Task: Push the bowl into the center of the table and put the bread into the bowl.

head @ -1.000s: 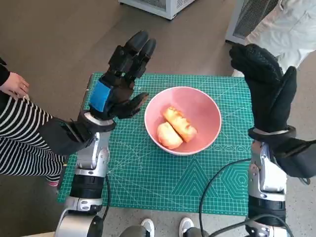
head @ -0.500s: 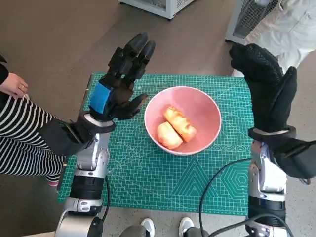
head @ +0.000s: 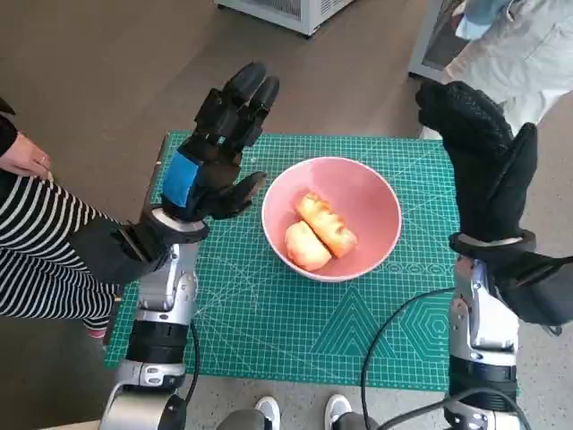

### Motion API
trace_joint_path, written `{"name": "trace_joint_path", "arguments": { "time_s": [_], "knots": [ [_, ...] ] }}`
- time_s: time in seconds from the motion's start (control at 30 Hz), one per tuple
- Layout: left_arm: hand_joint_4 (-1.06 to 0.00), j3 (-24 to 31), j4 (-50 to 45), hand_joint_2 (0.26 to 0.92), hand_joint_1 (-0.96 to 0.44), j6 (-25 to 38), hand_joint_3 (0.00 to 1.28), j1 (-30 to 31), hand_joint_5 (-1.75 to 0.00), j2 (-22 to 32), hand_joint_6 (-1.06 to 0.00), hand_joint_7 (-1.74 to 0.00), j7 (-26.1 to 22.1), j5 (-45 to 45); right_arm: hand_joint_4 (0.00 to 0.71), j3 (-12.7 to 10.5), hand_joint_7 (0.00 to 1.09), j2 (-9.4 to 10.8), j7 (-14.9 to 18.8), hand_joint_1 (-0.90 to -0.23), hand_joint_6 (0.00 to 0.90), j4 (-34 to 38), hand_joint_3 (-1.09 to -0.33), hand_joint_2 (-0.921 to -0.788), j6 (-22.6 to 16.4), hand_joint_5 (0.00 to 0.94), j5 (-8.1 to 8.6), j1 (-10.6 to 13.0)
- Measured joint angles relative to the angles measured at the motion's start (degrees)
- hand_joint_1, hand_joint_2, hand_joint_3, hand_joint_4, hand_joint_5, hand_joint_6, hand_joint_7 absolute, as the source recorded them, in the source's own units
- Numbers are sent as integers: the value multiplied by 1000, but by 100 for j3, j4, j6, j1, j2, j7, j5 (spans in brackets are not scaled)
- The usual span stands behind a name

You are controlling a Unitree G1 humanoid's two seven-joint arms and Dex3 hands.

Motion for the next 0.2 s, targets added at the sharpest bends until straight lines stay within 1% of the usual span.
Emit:
{"name": "trace_joint_path", "arguments": {
  "time_s": [0.2],
  "knots": [
    [-100, 0, 0, 921, -658, 0, 378, 27, -23, -12, 1, -424, -9, -6, 155, 0, 459, 0, 0, -676, 79, -2, -673, -921, 0, 2, 1, 0]
  ]
}}
